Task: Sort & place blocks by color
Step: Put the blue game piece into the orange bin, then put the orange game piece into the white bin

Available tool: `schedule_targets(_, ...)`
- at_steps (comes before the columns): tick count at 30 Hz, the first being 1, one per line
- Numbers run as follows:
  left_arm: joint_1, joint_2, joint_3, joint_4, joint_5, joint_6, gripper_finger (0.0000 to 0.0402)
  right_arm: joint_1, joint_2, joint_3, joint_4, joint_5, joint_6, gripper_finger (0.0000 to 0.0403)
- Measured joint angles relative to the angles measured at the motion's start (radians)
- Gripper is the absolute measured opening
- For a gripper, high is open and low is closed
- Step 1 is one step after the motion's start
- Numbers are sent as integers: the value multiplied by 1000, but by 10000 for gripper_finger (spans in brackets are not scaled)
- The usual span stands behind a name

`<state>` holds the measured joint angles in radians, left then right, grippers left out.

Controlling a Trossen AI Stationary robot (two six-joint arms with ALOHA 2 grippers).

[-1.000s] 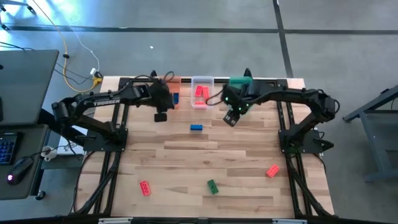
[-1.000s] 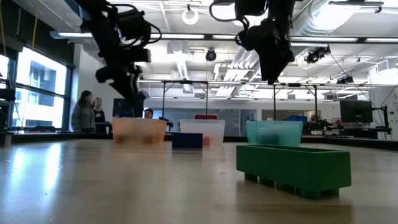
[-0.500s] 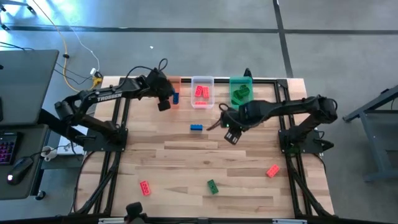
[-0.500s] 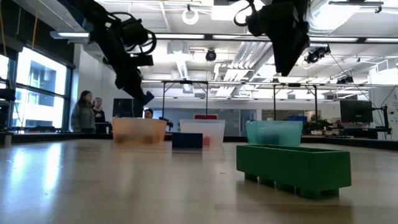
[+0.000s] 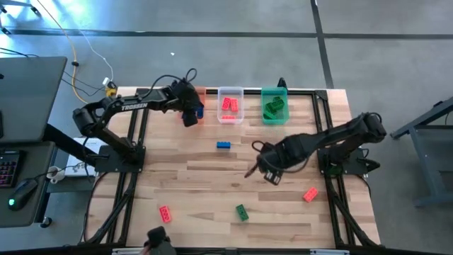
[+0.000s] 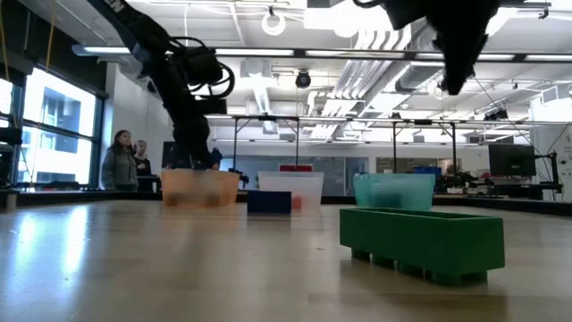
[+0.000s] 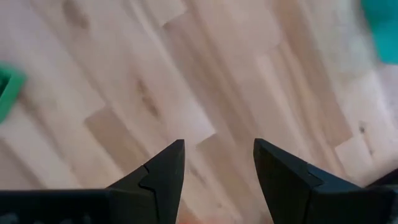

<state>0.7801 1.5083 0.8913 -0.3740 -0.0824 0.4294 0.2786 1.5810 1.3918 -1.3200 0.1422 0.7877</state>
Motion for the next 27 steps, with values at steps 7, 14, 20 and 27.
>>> schedule_targets(7, -11, 0, 0, 4, -60, -18, 184, 117, 0, 0, 0, -50, 82, 179)
schedule_targets(14, -19, 0, 0, 3, -85, -25, 218, 206, 0, 0, 0, -57, 207, 179)
schedule_targets(20, -66, 0, 0, 5, -304, 0, 237, 277, 23, 0, -50, -118, 234, 179)
schedule_targets(27, -140, -1, 0, 5, -391, 45, 234, 333, 87, 0, -68, -171, 251, 179)
